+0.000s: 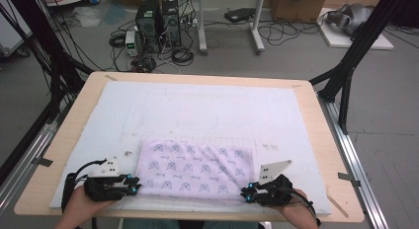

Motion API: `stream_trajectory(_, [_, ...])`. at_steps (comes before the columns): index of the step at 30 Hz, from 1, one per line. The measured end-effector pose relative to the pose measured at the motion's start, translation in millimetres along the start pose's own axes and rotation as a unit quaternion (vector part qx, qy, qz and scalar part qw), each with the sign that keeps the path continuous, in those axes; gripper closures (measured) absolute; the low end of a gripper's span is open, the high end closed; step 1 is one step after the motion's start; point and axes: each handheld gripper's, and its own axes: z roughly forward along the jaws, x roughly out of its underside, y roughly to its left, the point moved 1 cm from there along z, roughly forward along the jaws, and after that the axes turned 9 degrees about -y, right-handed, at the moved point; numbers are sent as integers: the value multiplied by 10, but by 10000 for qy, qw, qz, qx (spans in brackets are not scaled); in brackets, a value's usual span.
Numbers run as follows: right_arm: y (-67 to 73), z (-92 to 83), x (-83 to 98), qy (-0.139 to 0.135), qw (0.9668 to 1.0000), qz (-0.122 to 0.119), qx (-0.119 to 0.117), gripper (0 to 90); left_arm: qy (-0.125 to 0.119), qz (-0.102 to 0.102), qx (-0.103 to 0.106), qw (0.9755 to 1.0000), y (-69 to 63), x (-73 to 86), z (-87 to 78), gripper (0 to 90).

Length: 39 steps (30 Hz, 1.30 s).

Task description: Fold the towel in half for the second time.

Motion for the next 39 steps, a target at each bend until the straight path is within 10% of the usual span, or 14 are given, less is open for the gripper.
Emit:
stream_trajectory(8, [-137, -89, -173, -310, 9990, 20, 328, 656, -425, -20, -423, 9982, 206, -276, 94, 550])
stream_trajectory(17, [-655, 79, -344, -304, 9925, 198, 1170, 506, -500, -72, -1068, 9930, 564, -498, 392, 533])
stream_trajectory(22, [-946, 107, -415, -332, 9896, 422, 1332, 433, -541, -526, -1248, 9893, 824, -492, 530, 472])
stream_trajectory(29, [-1171, 214, -291, -55, 9872, 864, 1339, 397, -44, -718, -1192, 9903, 950, -403, 721, 433])
stream_trajectory(39, [-1133, 251, -142, -67, 9903, 940, 1020, 564, -137, -714, -926, 9930, 945, -376, 707, 599])
